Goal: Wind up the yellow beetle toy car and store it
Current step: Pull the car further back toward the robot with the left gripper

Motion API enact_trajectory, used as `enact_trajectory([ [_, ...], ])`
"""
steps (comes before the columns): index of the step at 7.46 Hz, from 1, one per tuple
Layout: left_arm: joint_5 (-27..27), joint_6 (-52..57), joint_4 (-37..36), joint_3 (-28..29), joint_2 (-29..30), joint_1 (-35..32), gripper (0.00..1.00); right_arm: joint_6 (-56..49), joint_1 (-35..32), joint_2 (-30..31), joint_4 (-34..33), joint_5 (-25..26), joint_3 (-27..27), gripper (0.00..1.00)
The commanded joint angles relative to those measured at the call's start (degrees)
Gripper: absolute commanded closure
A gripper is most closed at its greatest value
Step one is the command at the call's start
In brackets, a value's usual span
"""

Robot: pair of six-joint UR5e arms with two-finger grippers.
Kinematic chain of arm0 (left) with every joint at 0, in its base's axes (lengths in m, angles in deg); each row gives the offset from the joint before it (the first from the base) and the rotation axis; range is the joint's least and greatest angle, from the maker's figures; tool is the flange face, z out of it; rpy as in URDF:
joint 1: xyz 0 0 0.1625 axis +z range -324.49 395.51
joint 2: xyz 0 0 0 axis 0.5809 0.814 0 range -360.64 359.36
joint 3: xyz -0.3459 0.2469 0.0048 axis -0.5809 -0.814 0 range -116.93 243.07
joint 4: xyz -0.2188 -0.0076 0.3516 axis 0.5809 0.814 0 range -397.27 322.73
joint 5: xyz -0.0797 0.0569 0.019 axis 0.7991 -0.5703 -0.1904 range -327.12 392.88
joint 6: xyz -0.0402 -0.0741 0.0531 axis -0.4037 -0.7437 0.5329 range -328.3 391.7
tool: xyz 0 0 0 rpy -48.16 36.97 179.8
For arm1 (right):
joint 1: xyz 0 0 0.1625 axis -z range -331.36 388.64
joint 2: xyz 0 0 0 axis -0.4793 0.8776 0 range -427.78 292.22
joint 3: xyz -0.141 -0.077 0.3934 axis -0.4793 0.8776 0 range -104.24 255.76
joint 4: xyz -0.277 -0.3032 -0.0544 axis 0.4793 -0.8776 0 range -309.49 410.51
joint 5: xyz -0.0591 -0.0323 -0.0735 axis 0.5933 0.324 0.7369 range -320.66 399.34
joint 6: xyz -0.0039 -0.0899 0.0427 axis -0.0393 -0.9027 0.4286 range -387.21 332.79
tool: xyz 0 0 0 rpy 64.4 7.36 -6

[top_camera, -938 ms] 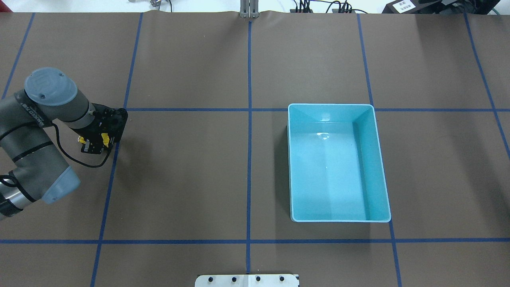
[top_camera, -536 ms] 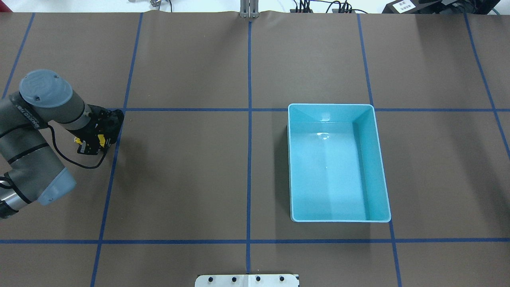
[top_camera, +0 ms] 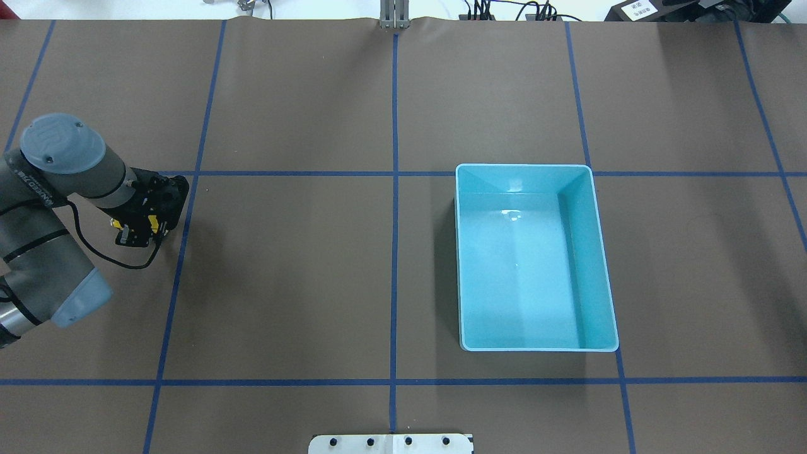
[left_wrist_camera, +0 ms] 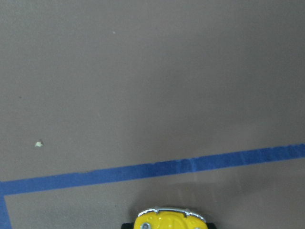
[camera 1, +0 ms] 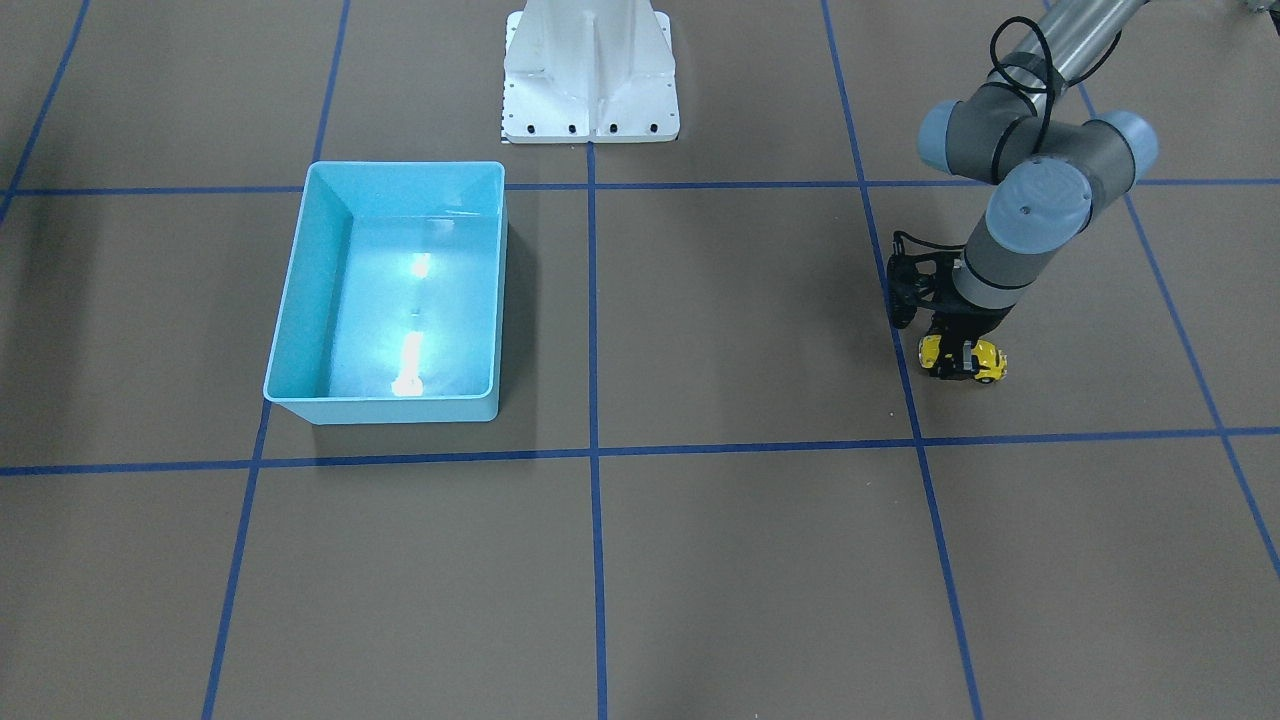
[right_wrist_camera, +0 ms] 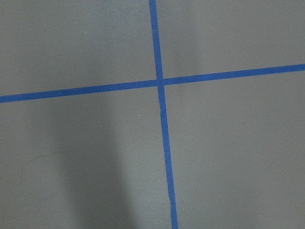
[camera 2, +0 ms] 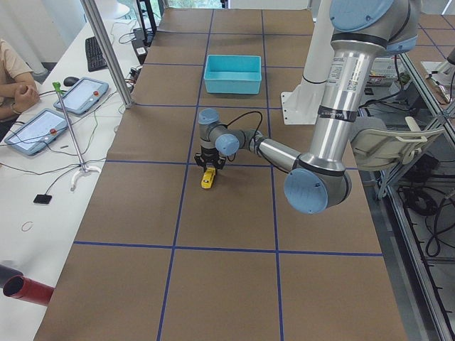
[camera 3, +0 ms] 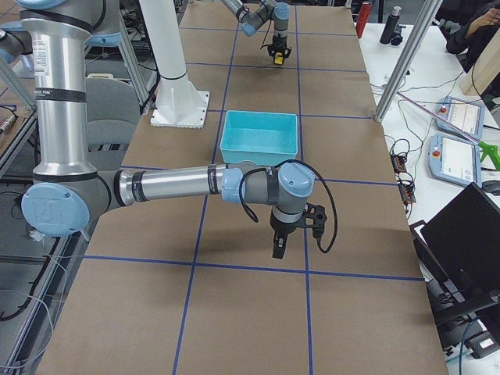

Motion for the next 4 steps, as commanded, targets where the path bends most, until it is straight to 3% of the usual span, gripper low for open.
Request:
enact_trajectory([
  [1,0.24,0.04,0.9,0.07,-0.67,0.0,1.0,0.0,0.0,-0.05,0.01,-0.02,-0.03,0.0],
  [4,1.29,1.0,1.26,0.68,-0.67,-0.79,1.0,0.0,0.0,0.04,0.01,-0.02,-0.03,0.0],
])
